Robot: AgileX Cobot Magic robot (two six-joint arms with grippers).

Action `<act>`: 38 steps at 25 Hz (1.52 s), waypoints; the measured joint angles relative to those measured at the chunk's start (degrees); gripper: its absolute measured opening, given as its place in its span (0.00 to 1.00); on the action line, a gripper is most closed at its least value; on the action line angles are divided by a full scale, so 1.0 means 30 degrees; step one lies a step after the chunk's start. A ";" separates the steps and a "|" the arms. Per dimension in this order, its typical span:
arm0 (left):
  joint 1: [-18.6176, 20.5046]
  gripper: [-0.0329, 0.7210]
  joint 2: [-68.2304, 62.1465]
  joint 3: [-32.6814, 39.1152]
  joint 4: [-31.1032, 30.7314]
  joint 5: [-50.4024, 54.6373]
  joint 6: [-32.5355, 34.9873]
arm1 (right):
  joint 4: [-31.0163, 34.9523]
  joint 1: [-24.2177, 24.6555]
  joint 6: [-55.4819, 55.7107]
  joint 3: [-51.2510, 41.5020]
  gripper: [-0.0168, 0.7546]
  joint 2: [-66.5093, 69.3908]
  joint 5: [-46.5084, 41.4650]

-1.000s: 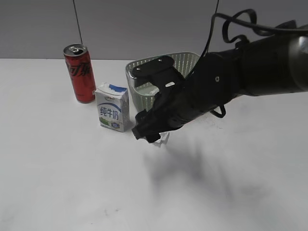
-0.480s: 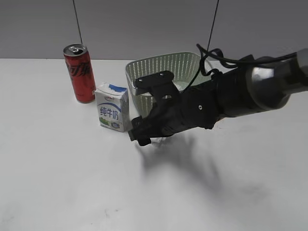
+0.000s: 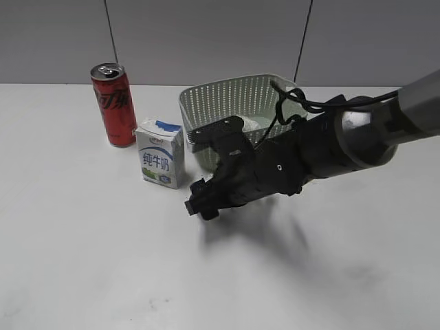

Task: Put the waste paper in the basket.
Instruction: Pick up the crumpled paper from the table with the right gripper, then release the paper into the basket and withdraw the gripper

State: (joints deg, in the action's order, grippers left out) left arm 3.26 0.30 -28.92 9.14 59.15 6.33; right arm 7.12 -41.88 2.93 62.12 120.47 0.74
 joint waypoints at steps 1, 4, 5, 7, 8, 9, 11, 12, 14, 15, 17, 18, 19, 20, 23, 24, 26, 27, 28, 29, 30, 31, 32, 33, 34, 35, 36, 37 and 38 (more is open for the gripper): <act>0.0000 0.80 0.0000 0.0000 0.0000 0.0000 0.0000 | 0.0000 0.0000 0.0000 0.0083 0.76 0.0022 -0.0247; 0.0000 0.80 0.0000 0.0000 0.0000 0.0000 0.0000 | -0.0211 0.0000 0.0000 0.0206 0.66 0.0022 -0.0796; 0.0000 0.80 0.0000 0.0000 0.0000 0.0000 0.0000 | -0.0255 0.0005 0.0000 0.0206 0.59 -0.0009 -0.0841; 0.0000 0.80 0.0000 0.0000 0.0000 0.0000 0.0000 | -0.0260 0.0005 0.0000 0.0206 0.40 -0.0157 -0.1235; 0.0000 0.80 0.0000 0.0000 0.0000 0.0000 0.0000 | -0.0260 0.0005 0.0000 0.0206 0.27 -0.0302 -0.1557; 0.0000 0.80 0.0000 0.0000 0.0000 0.0000 0.0000 | -0.0260 0.0005 0.0000 0.0188 0.16 -0.0447 -0.1916; 0.0000 0.80 0.0000 0.0000 0.0000 0.0000 0.0000 | -0.0276 0.0005 0.0000 0.0098 0.05 -0.1018 -0.2881; 0.0000 0.80 0.0000 0.0000 0.0000 0.0000 0.0000 | -0.0296 0.0005 0.0000 0.0076 0.03 -0.1352 -0.3286; 0.0000 0.80 0.0000 0.0000 0.0000 0.0000 0.0000 | -0.0526 0.0005 0.0000 0.0073 0.02 -0.2435 -0.4071; 0.0000 0.80 0.0000 0.0000 0.0000 0.0000 0.0000 | -0.0645 0.0005 0.0000 0.0073 0.01 -0.3103 -0.4422; 0.0000 0.80 0.0000 0.0000 0.0000 0.0000 0.0000 | -0.0979 0.0005 0.0000 0.0056 0.01 -0.4440 -0.4767; 0.0000 0.80 0.0000 0.0000 0.0000 0.0000 0.0000 | -0.1259 0.0005 0.0000 0.0057 0.01 -0.5160 -0.4792; 0.0000 0.80 0.0000 0.0000 0.0000 0.0000 0.0000 | -0.1582 0.0005 0.0000 0.0057 0.01 -0.5748 -0.4731; 0.0000 0.80 0.0000 0.0000 0.0000 0.0000 0.0000 | -0.2079 0.0005 -0.0015 0.0057 0.01 -0.6386 -0.4478; 0.0000 0.80 0.0000 0.0000 0.0000 0.0000 0.0000 | -0.3528 0.0133 -0.0015 0.0110 0.01 -0.7608 -0.2478; 0.0000 0.80 0.0000 0.0000 0.0000 0.0000 0.0000 | -0.3736 0.0265 -0.0015 0.0243 0.01 -0.7717 -0.1768; 0.0000 0.80 0.0000 0.0000 0.0000 0.0000 0.0000 | -0.3854 0.0829 0.0008 0.0806 0.01 -0.7605 -0.0719; 0.0000 0.80 0.0000 0.0000 0.0000 0.0000 0.0000 | -0.3854 0.1267 0.0022 0.1177 0.01 -0.7386 -0.0247; 0.0000 0.80 0.0000 0.0000 0.0000 0.0000 0.0000 | -0.3854 0.1658 0.0022 0.1477 0.01 -0.7062 0.0415; 0.0000 0.80 0.0000 0.0000 0.0000 0.0000 0.0000 | -0.3854 0.2130 0.0022 0.1831 0.01 -0.6648 0.1066; 0.0000 0.80 0.0000 0.0000 0.0000 0.0000 0.0000 | -0.3854 0.2594 0.0022 0.2183 0.01 -0.6236 0.1604; 0.0000 0.80 0.0000 0.0000 0.0000 0.0000 0.0000 | -0.3854 0.2968 0.0028 0.2490 0.01 -0.5676 0.2188; 0.0000 0.80 0.0000 0.0000 0.0000 0.0000 0.0000 | -0.3834 0.3373 0.0028 0.2877 0.01 -0.5074 0.2565; 0.0000 0.80 0.0000 0.0000 0.0000 0.0000 0.0000 | -0.3741 0.3725 0.0028 0.3254 0.01 -0.4567 0.2788; 0.0000 0.80 0.0000 0.0000 0.0000 0.0000 0.0000 | -0.3683 0.3996 0.0044 0.3606 0.01 -0.3955 0.2965; 0.0000 0.80 0.0000 0.0000 0.0000 0.0000 0.0000 | -0.3615 0.4206 0.0044 0.3828 0.02 -0.3372 0.3005; 0.0000 0.80 0.0000 0.0000 0.0000 0.0000 0.0000 | -0.3583 0.4405 0.0064 0.4014 0.04 -0.2829 0.3005; 0.0000 0.80 0.0000 0.0000 0.0000 0.0000 0.0000 | -0.3552 0.4501 0.0084 0.4110 0.07 -0.2428 0.3005; 0.0000 0.80 0.0000 0.0000 0.0000 0.0000 0.0000 | -0.3507 0.4519 0.0083 0.4156 0.13 -0.2012 0.2928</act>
State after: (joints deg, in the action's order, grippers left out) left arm 3.26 0.30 -28.92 9.14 59.15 6.33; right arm -3.40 -28.32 3.18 74.58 114.44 9.52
